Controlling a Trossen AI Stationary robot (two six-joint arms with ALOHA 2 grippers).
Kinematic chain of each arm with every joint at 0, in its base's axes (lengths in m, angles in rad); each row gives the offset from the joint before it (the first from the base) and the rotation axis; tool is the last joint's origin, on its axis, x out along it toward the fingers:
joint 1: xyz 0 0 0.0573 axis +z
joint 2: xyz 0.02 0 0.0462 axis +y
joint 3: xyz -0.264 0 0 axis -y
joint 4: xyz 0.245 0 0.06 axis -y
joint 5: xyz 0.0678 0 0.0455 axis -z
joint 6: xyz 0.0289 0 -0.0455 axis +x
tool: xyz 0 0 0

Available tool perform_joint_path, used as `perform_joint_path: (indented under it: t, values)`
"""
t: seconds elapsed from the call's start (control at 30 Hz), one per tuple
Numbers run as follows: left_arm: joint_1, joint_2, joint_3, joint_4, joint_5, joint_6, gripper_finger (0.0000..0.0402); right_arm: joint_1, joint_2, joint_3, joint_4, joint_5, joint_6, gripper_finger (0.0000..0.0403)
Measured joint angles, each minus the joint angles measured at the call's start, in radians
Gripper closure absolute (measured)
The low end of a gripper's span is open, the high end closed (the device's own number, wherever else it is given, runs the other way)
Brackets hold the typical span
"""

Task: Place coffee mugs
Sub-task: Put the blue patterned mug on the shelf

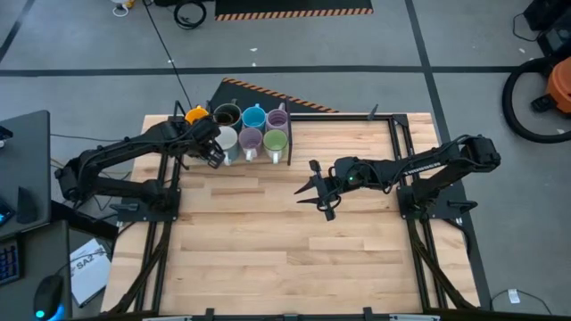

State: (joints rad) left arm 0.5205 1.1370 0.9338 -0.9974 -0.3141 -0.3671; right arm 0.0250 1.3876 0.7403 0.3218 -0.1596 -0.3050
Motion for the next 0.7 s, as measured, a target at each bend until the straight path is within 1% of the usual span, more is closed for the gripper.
perform_joint_path:
  t: [0.37,0.47,0.7]
  values:
    - [0.000,0.001,0.027,-0.059,0.013,0.021,0.0381,0.000,0.000,0.000,0.006,-0.001,0.000,0.0278]
    - [0.000,0.001,0.029,-0.086,0.005,0.041,0.0381,0.000,0.000,0.000,0.006,-0.015,0.000,0.0278]
    - [-0.004,0.001,0.029,-0.092,0.005,0.119,0.0382,0.000,0.000,0.000,0.010,-0.018,0.000,0.0278]
